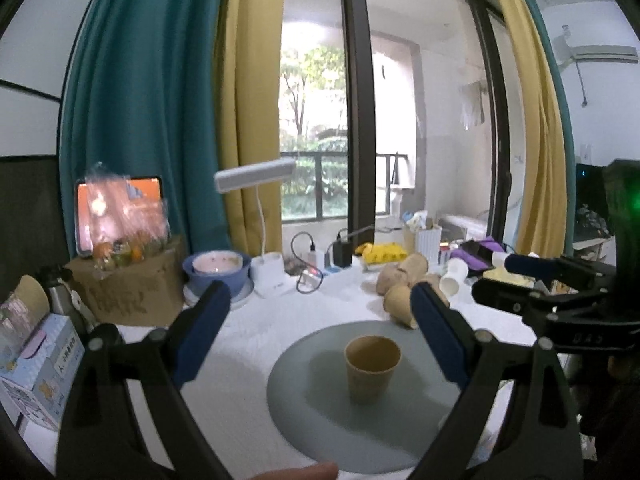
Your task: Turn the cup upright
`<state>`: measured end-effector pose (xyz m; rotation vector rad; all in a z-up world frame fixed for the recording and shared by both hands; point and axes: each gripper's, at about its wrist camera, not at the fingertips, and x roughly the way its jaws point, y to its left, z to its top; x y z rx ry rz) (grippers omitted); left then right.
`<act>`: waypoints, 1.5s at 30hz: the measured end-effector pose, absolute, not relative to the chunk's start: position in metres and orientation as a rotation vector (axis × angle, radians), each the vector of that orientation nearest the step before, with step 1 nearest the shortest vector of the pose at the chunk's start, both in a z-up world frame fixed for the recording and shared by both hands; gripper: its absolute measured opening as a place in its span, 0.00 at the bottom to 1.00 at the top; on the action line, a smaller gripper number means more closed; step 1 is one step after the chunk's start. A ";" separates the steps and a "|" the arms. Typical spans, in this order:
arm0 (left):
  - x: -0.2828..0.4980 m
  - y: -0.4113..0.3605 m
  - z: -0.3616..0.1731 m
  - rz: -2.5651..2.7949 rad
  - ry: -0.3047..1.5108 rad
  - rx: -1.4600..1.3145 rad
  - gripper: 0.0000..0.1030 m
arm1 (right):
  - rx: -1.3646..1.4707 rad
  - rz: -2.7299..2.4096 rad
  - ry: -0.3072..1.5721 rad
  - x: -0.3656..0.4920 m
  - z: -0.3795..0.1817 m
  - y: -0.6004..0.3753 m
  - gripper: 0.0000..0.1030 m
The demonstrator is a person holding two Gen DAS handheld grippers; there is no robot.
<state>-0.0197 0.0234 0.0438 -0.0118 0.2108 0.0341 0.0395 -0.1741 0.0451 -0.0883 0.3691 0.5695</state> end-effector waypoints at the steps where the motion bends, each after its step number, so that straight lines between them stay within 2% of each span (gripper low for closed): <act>1: -0.021 0.023 0.045 0.032 0.208 -0.014 0.90 | -0.088 0.569 0.362 0.038 0.047 -0.175 0.79; 45: -0.028 0.019 0.045 -0.023 0.223 -0.050 0.90 | -0.098 0.582 0.361 0.035 0.048 -0.171 0.79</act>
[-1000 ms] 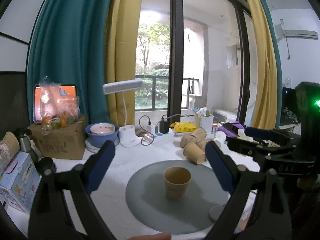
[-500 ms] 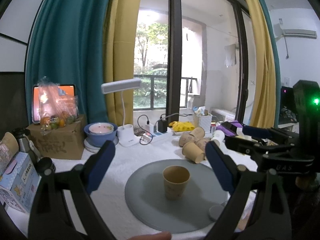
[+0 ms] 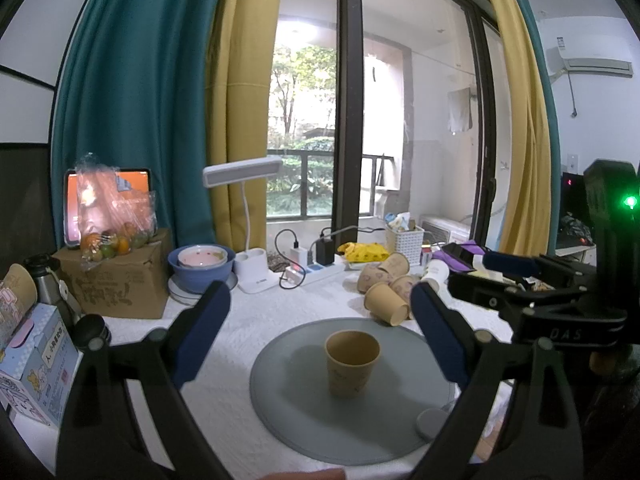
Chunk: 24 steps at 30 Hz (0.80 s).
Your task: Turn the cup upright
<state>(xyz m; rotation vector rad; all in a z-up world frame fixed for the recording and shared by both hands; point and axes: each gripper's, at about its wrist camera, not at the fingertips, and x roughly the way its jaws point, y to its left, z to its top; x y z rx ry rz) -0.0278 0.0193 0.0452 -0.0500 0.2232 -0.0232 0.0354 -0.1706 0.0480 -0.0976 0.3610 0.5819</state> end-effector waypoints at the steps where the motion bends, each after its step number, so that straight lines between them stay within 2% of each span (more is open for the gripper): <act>1: -0.028 0.019 0.045 -0.023 0.223 -0.050 0.90 | -0.098 0.582 0.361 0.035 0.048 -0.171 0.79; 24: -0.031 0.022 0.042 -0.020 0.219 -0.052 0.90 | -0.099 0.582 0.362 0.036 0.048 -0.170 0.79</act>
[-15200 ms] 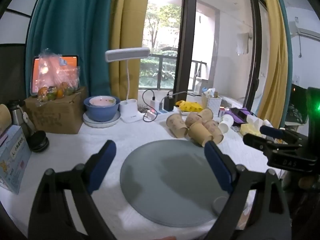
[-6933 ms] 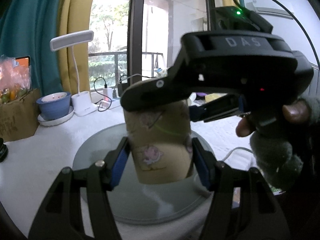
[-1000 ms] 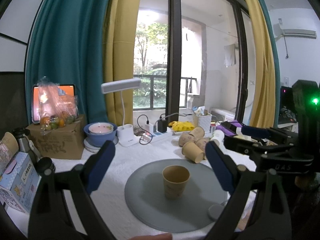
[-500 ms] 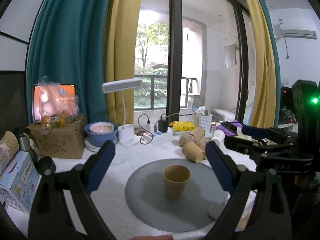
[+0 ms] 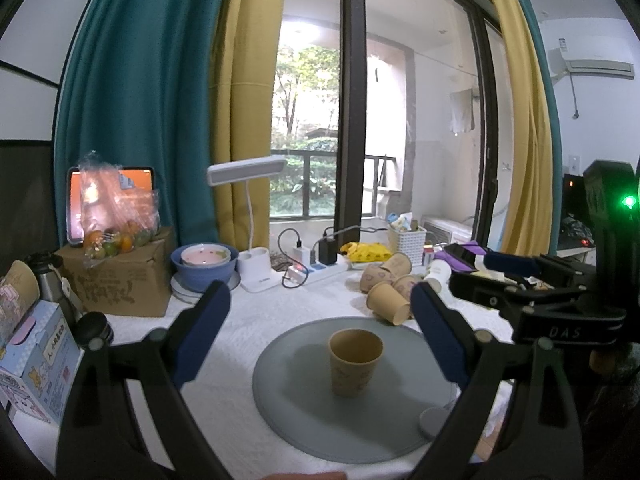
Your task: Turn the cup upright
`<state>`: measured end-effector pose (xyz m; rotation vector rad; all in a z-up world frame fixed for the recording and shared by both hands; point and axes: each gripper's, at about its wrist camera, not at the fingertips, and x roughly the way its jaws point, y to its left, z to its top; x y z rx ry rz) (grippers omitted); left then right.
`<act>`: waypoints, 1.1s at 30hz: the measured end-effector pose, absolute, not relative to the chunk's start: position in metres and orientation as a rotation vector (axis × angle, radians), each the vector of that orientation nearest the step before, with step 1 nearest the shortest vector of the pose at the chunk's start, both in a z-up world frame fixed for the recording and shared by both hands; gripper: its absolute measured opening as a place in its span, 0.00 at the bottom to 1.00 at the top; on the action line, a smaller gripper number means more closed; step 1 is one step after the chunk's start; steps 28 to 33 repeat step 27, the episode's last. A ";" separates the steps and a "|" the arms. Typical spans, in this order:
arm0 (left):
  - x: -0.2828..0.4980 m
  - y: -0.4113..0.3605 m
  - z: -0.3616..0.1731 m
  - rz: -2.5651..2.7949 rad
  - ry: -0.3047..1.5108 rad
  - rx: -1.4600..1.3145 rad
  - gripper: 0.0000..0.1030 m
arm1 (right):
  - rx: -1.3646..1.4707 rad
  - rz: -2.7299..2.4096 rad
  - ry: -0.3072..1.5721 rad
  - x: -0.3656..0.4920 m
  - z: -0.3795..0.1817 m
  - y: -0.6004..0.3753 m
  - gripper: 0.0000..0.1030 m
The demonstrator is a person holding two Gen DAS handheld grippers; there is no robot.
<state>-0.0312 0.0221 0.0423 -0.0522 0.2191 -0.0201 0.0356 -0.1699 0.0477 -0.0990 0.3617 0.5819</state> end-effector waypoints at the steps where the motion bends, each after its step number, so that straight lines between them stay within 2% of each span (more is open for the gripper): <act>1: -0.031 0.023 0.042 -0.020 0.219 -0.053 0.90 | -0.099 0.582 0.362 0.036 0.048 -0.170 0.79; 33: -0.039 0.024 0.041 -0.035 0.188 -0.070 0.90 | -0.100 0.584 0.363 0.036 0.047 -0.169 0.79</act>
